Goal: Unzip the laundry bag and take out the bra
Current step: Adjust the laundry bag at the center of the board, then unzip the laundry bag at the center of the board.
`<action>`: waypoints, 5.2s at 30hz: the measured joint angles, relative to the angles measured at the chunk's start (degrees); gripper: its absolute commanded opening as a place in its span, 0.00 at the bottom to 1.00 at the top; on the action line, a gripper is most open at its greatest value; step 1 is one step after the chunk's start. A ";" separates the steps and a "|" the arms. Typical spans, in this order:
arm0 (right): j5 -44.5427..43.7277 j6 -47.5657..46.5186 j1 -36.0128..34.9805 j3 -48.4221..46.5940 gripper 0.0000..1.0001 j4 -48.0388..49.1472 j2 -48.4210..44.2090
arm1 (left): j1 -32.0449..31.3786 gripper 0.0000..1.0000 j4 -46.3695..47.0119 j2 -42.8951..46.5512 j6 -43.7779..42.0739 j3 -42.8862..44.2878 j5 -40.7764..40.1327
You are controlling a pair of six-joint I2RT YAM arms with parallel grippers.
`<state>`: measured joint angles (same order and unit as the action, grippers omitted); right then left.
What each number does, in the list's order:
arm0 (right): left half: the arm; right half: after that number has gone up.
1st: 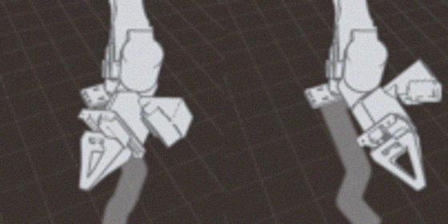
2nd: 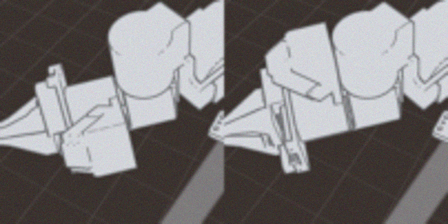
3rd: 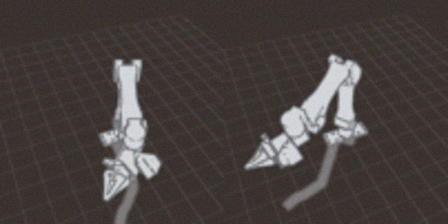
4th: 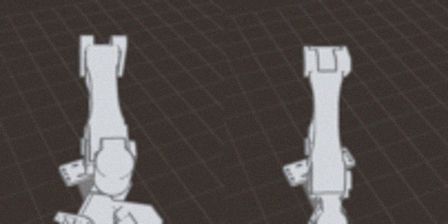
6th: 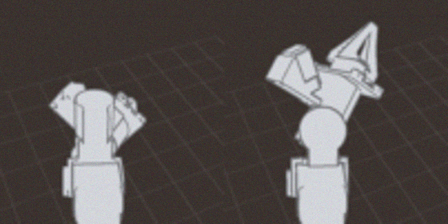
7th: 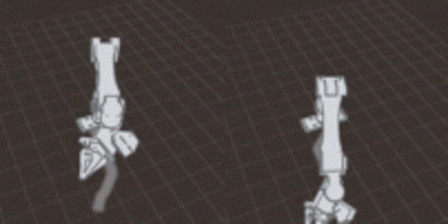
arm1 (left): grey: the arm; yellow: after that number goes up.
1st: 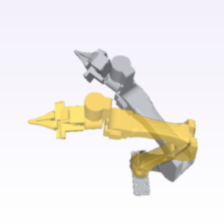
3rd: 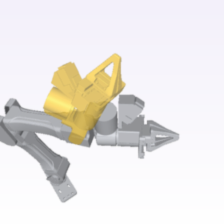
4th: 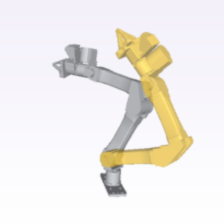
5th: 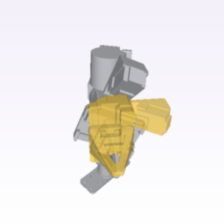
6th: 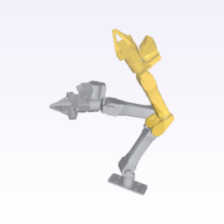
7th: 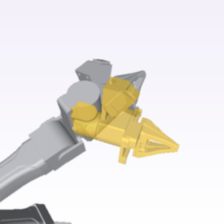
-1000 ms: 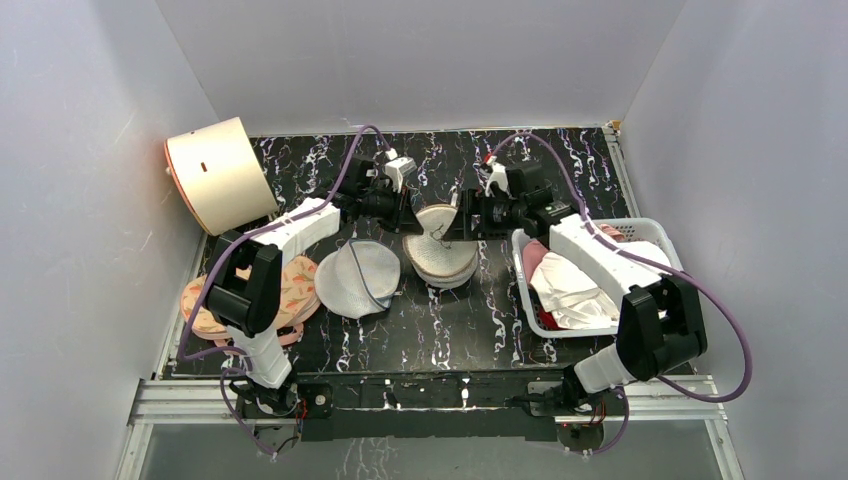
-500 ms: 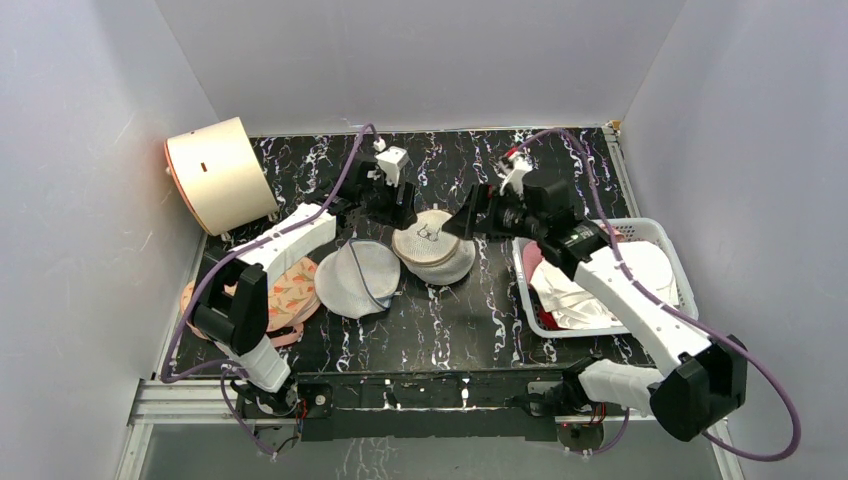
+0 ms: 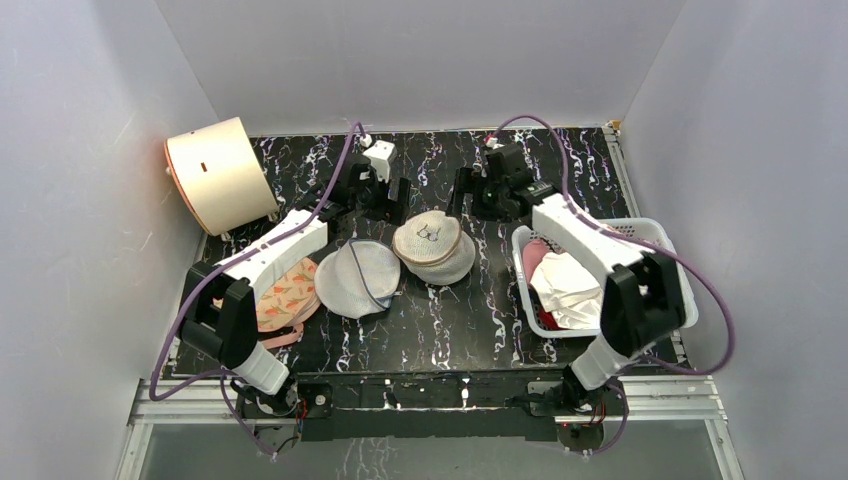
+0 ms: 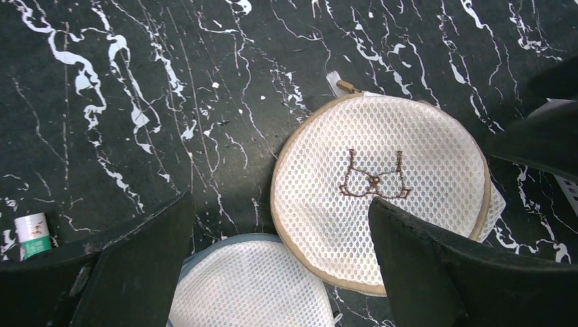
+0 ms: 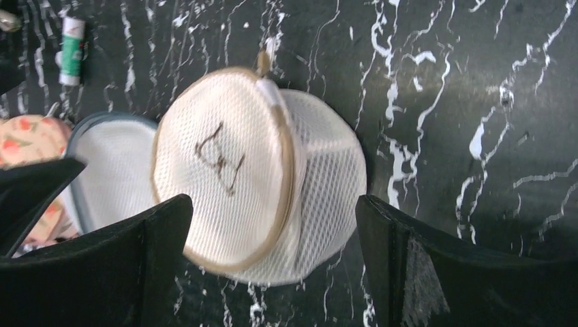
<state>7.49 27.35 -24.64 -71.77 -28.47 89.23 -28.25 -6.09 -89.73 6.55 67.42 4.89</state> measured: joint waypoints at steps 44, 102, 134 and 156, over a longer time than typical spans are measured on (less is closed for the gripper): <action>-22.62 5.16 -13.33 16.50 0.98 -4.90 -36.59 | -11.72 0.89 -0.87 -4.17 0.59 2.86 14.27; 11.10 -2.01 6.58 22.99 0.84 6.93 -28.35 | -16.65 0.00 1.84 -2.40 -1.70 -0.04 7.39; 48.59 -7.56 13.79 21.18 0.35 24.68 -8.81 | -16.65 0.00 3.08 -0.07 -1.44 -1.16 13.20; 52.04 -7.76 11.50 21.18 0.23 27.30 -8.28 | -16.65 0.00 3.06 -0.07 -1.42 -1.16 13.42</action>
<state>59.53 19.59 -13.15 -50.59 -1.17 80.95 -44.91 -3.03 -89.80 5.13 66.26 18.31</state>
